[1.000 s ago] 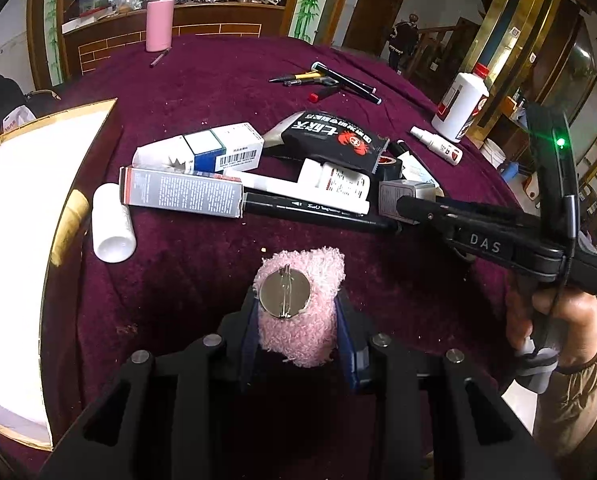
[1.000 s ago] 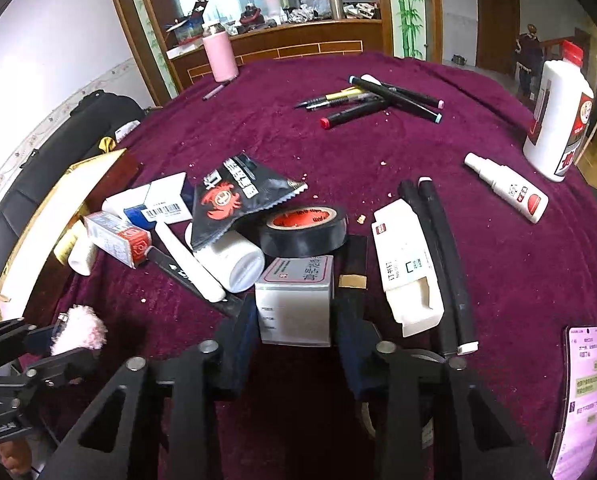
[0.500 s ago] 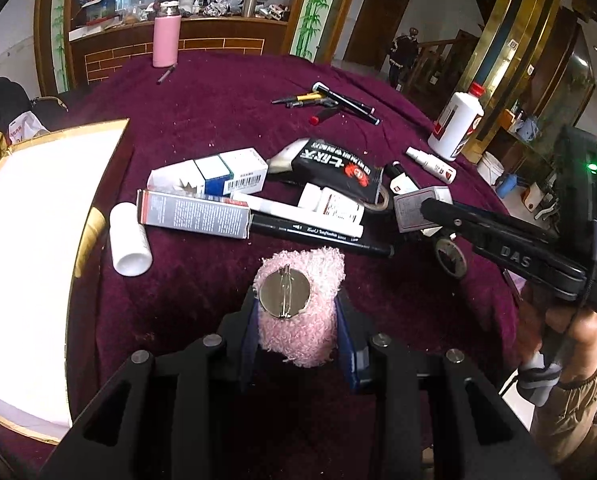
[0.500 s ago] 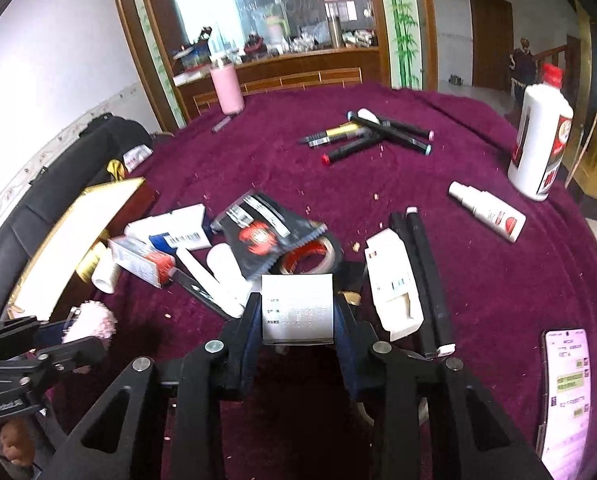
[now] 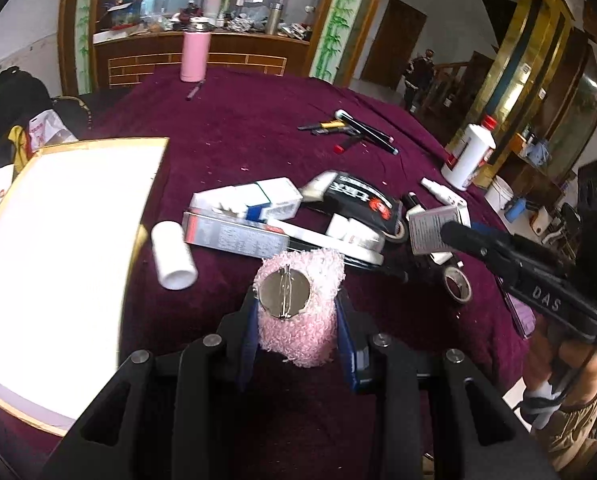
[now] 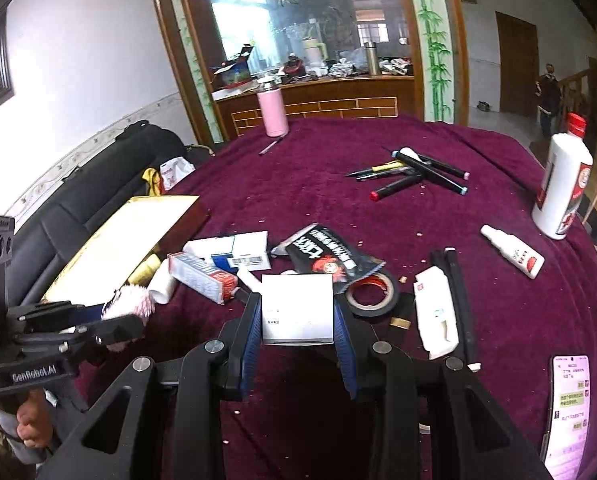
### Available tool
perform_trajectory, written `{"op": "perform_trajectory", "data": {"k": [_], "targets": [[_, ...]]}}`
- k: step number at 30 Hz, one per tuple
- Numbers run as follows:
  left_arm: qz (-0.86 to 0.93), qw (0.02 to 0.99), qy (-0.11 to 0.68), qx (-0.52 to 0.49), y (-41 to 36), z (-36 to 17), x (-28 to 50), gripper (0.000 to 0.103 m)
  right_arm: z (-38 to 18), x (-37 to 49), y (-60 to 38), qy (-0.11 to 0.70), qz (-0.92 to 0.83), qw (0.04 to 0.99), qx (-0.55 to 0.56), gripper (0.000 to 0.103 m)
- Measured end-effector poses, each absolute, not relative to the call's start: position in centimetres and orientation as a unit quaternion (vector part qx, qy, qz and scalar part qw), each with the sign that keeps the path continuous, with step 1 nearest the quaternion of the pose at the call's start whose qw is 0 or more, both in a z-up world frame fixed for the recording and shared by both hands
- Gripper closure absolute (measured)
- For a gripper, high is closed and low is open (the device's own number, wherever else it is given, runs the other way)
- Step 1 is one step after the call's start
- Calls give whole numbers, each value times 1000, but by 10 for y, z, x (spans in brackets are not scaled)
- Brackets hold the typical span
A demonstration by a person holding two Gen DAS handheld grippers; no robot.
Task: Organize objects
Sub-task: 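Carry the pink pad with the left tool while the right tool carries the white box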
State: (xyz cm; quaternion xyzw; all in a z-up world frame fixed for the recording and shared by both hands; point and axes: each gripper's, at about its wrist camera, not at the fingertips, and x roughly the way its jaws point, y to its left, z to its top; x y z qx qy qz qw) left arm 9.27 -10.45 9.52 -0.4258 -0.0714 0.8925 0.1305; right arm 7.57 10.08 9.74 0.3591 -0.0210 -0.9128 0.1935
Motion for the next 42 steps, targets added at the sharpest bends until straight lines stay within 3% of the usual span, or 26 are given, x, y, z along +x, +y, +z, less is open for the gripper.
{"op": "perform_trajectory", "data": {"k": [42], "targets": [[900,25,-141,-411,-208,101,115,69,102,87,-6,32,-884,308,352,66]]}}
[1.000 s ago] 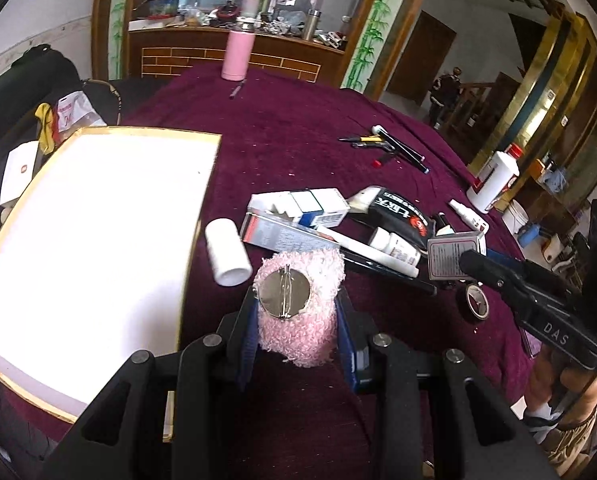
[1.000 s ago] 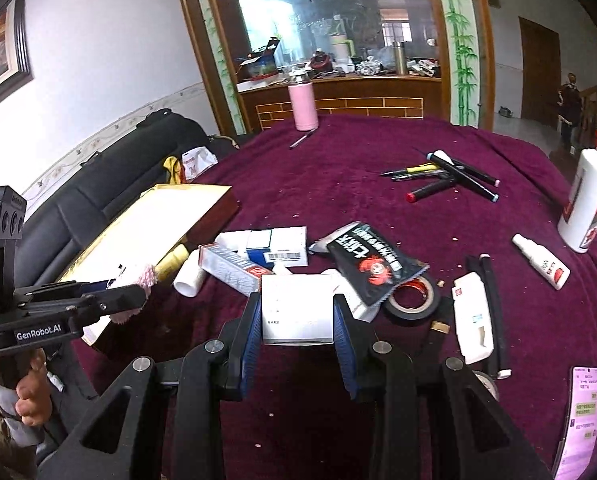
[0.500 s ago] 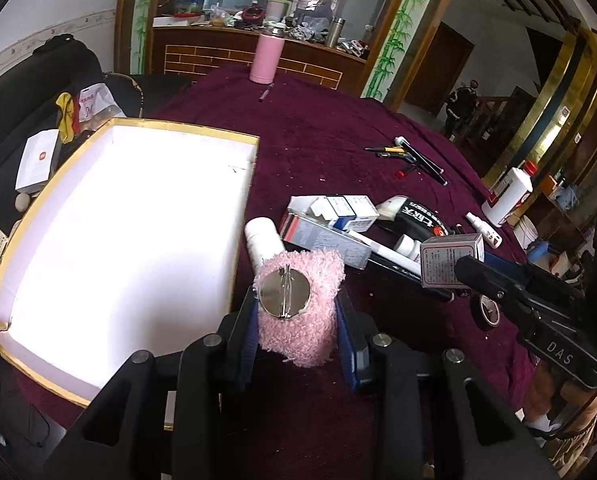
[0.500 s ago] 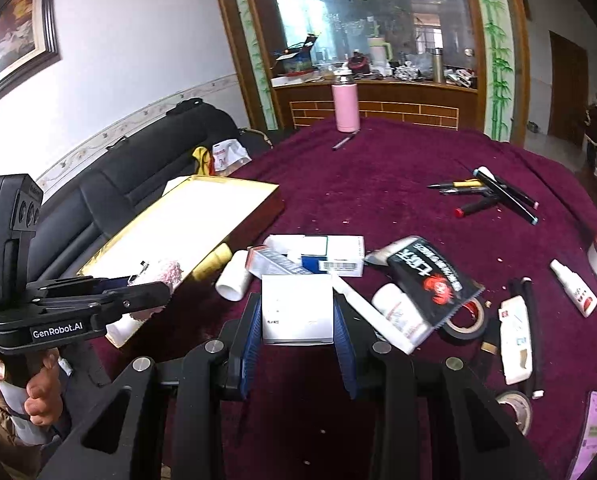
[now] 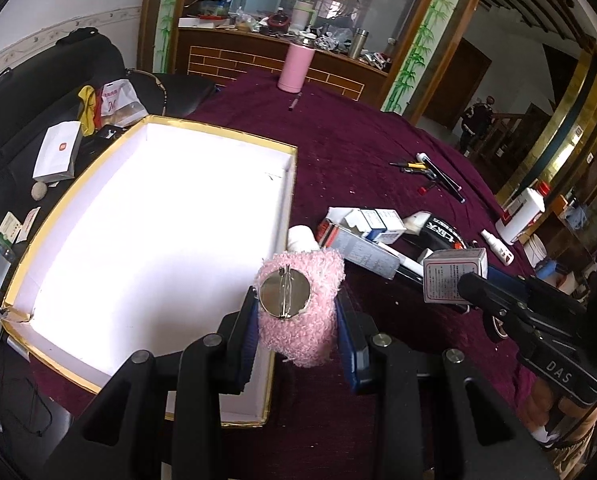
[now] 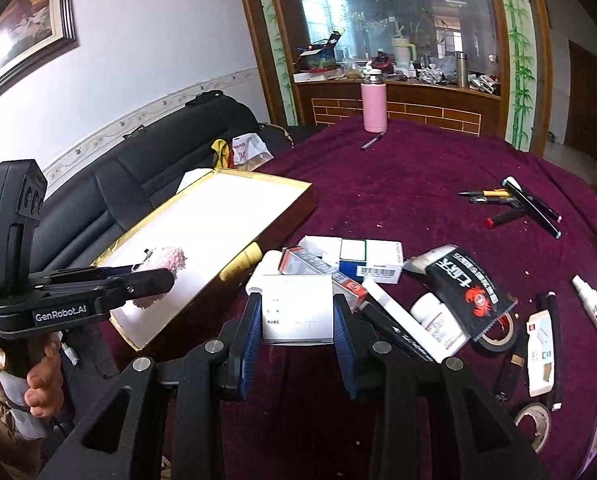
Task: Organize objects
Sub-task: 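Carry the pink pad with the left tool while the right tool carries the white box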
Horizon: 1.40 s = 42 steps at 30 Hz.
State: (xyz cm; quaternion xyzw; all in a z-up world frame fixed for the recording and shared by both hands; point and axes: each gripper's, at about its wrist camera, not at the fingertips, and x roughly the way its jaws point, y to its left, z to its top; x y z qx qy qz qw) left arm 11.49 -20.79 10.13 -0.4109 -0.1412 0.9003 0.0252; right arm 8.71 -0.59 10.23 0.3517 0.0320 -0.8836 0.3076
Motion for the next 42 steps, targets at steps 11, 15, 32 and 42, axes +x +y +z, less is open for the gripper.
{"op": "perform_trajectory", "data": {"k": [11,15,32,42], "targets": [[894,-8,-152,-421,-236,94,115,69,106,90,-30,44,-875,334,348,66],[892,-21,-153,-425,-250,91,116,69,107,92,-43,52,-870,346,348,66],[872,-52,-165,-459,-292,62,111,69,104,91,-104,66,-842,403,352,66],[864,-65,-170,-469,-308,52,113,69,90,95,-140,73,-809,449,371,66]]}}
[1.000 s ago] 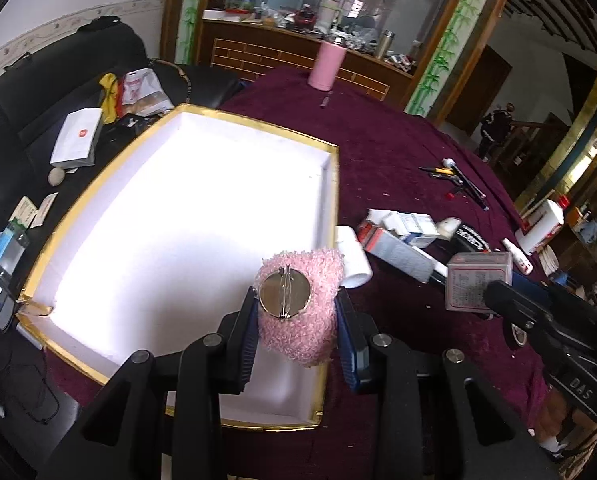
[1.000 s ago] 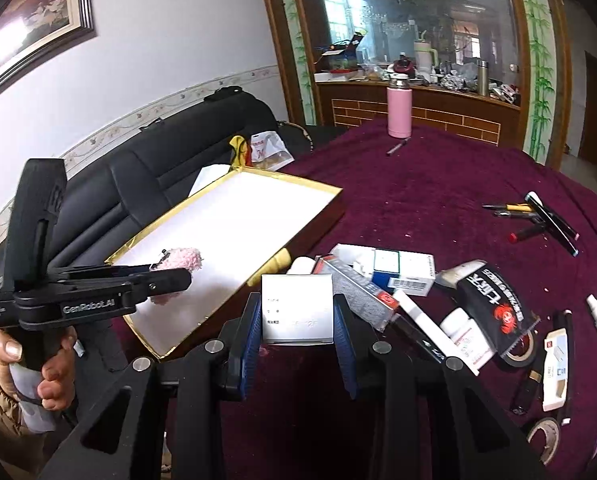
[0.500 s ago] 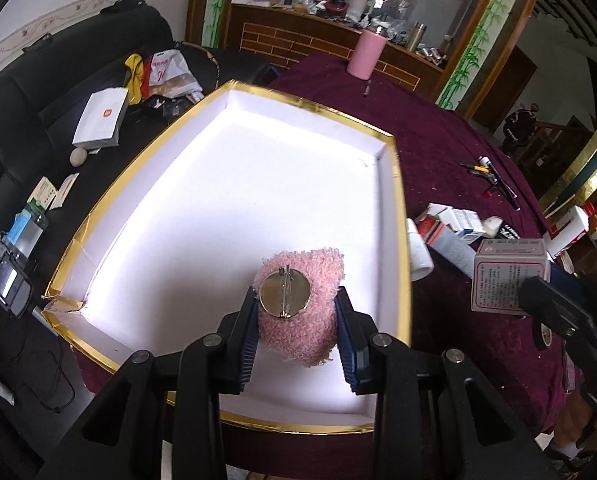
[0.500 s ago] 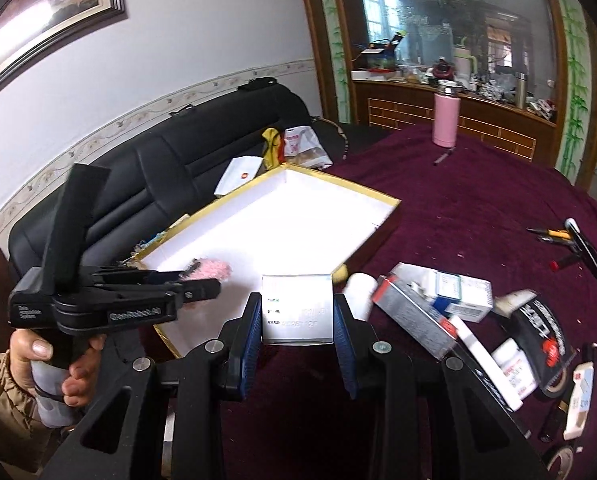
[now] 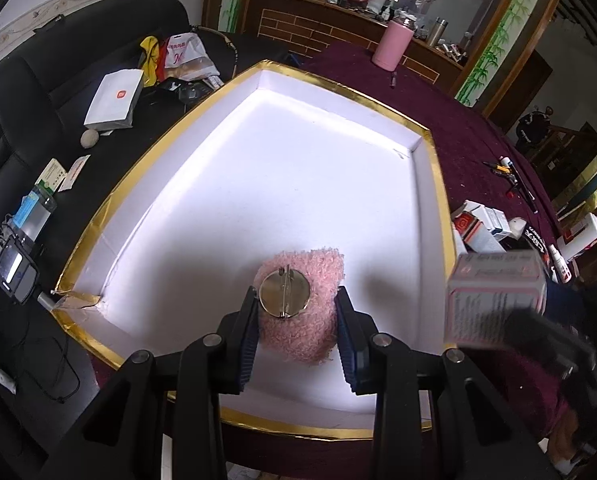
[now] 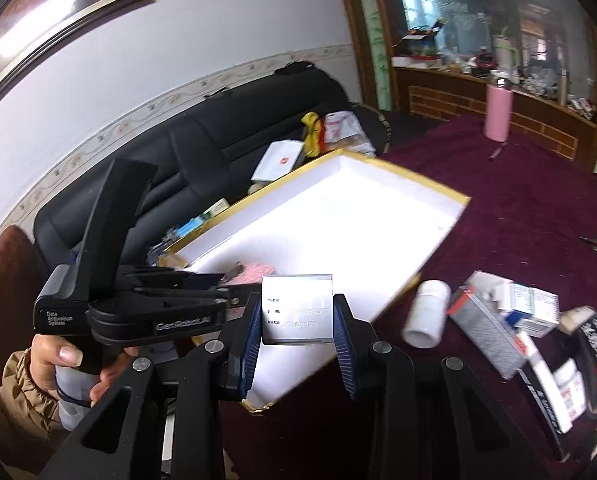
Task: Organize objects
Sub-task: 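Carry the pink pad with the left tool while the right tool carries the white box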
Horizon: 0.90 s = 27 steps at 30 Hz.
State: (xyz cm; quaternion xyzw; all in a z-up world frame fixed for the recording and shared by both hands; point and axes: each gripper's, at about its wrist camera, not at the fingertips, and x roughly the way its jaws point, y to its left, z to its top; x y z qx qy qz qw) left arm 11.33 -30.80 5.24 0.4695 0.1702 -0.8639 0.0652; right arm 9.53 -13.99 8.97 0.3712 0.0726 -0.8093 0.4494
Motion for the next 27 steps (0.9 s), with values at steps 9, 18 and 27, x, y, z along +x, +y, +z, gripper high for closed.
{"op": "perform_trajectory", "data": {"k": [9,18,27], "targets": [[-861,96,169,470,-329,48,119,69,63,100,-161,81,-783,471,397,66],[-853,130,156,481,-342,43,121,69,50,101,-180,91,-770,481,410,66],[-852,140,168,476,-353,48,125,63,45,105,-190,103,-765,487,409,66]]}}
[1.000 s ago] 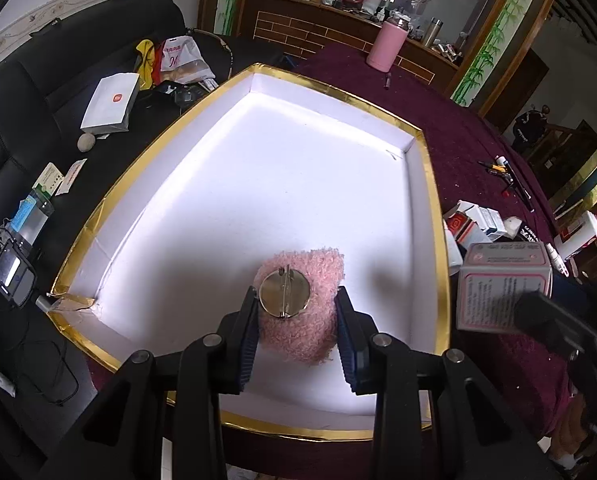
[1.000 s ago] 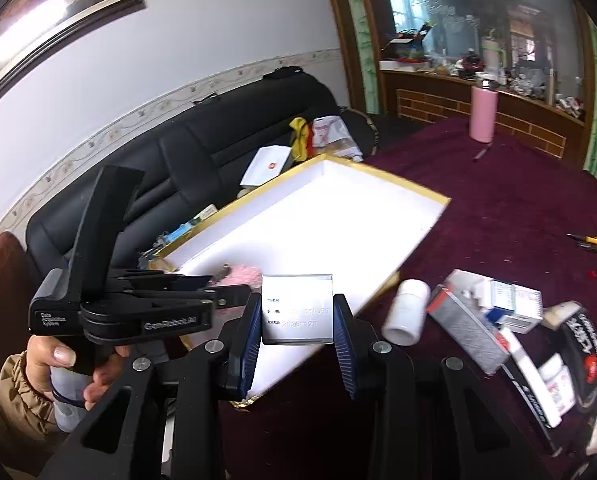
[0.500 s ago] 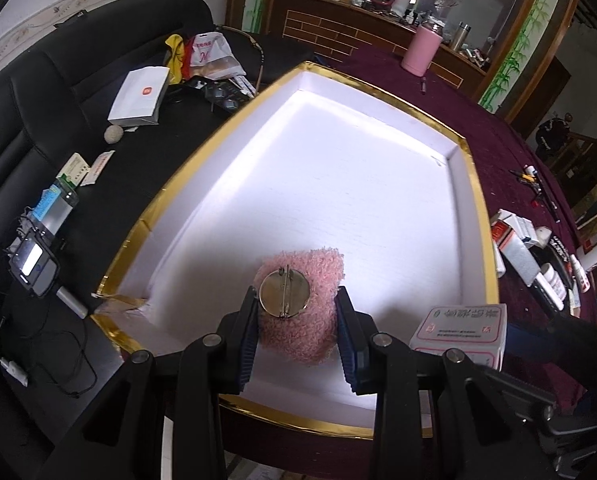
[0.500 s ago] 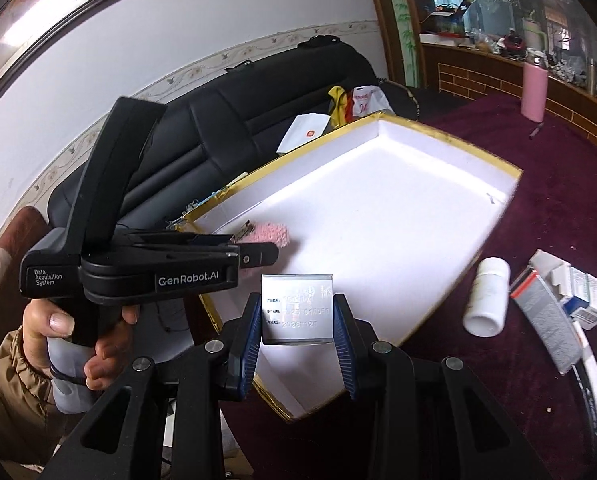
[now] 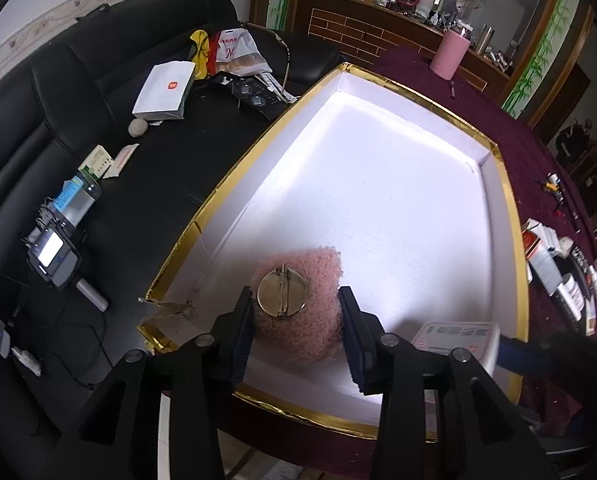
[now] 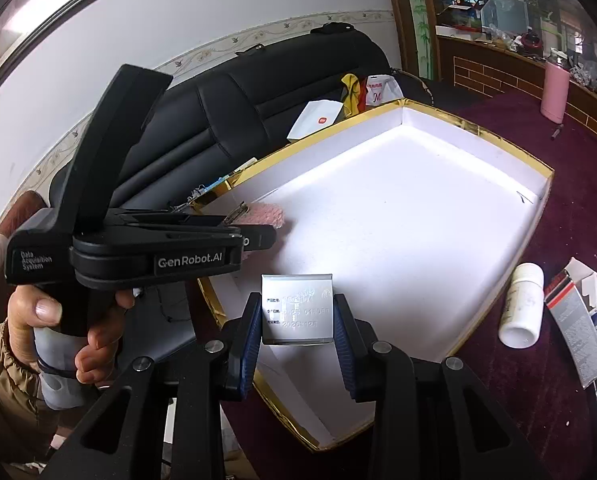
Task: Organize objects
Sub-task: 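Carry the pink pad with the left tool while the right tool carries the white box, then open the left tool over the tray while the right tool releases the white box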
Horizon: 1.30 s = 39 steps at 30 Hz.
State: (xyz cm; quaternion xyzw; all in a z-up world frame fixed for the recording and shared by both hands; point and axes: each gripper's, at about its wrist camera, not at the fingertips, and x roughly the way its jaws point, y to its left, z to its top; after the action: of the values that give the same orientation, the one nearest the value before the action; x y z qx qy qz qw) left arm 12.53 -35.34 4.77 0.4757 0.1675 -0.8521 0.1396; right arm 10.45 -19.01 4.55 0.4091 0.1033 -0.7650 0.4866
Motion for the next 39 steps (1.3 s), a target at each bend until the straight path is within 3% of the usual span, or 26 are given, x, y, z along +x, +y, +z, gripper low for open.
{"op": "perform_trajectory", "data": {"k": [16,28,30,33,34,35,36,39], "targets": [[-847,131,212,469,-367,59,131,54,40,107,-214,93,-757,513,395,66],[-859,128,212,448,-365,71,133,53,27,115,-217,83,-744,534,394,64],[-860,126,213,446,-364,72,133,53,27,113,-211,77,-748,528,395,50],[-862,124,212,444,-363,73,134,53,33,108,-204,61,-753,526,392,41],[-862,124,211,444,-363,74,134,53,34,109,-204,63,-754,525,390,42],[-862,124,210,444,-363,74,134,53,35,110,-206,74,-754,525,389,54],[-862,124,210,444,-362,74,134,53,35,111,-209,84,-752,525,389,72],[-863,124,210,442,-361,76,133,53,36,113,-217,89,-747,533,388,72]]}}
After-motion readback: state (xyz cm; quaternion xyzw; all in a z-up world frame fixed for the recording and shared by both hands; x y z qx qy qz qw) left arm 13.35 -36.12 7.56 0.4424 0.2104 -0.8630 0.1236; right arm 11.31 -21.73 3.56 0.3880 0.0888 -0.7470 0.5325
